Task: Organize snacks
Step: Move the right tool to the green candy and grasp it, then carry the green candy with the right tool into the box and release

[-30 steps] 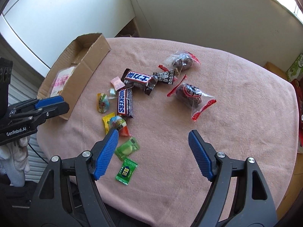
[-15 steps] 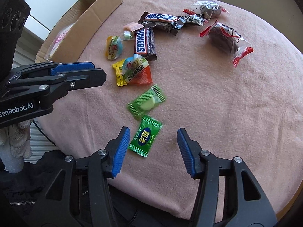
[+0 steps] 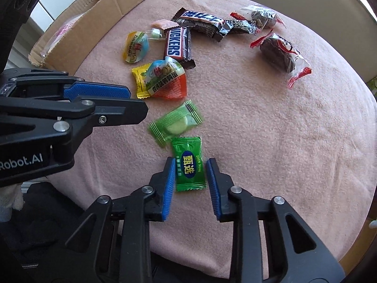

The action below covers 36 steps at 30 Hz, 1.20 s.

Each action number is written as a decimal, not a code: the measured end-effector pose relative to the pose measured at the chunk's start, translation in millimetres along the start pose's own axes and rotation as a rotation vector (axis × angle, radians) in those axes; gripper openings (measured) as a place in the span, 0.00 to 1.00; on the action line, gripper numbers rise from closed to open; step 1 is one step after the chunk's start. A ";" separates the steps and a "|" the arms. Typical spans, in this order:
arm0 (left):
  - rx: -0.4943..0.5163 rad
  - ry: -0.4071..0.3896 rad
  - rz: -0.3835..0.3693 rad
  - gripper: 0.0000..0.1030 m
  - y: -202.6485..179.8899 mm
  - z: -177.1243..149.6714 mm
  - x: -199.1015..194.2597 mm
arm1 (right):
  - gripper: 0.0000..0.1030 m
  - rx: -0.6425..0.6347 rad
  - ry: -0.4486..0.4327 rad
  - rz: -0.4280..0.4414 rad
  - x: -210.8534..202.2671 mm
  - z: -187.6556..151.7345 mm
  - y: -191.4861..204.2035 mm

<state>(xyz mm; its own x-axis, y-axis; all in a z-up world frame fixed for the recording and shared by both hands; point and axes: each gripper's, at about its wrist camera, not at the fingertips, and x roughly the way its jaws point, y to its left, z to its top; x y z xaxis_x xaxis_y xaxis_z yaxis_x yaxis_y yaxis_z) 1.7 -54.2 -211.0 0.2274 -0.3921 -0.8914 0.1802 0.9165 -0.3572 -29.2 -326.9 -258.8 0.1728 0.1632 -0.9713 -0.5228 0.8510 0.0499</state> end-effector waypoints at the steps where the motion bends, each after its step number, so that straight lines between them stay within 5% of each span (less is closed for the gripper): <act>1: 0.007 0.005 -0.003 0.20 -1.7 0.4 1.8 | 0.24 0.011 0.000 0.009 -1.3 -1.0 -3.7; 8: 0.078 0.038 -0.002 0.20 -19.8 2.8 17.0 | 0.24 0.087 0.004 0.016 -6.5 -4.7 -31.9; 27: 0.307 0.016 0.184 0.21 -57.2 2.0 40.0 | 0.24 0.193 0.004 0.037 -13.1 -11.7 -74.6; 36: 0.211 -0.030 0.115 0.19 -41.7 4.7 20.2 | 0.24 0.198 -0.006 0.049 -21.2 -4.3 -80.5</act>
<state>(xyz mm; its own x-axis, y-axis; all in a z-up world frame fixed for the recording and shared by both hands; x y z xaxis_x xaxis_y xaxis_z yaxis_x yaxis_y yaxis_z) 3.2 -100.7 -212.8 0.2858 -0.2915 -0.9129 0.3464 0.9196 -0.1852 5.6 -400.9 -243.2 0.1564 0.2090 -0.9653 -0.3564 0.9234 0.1421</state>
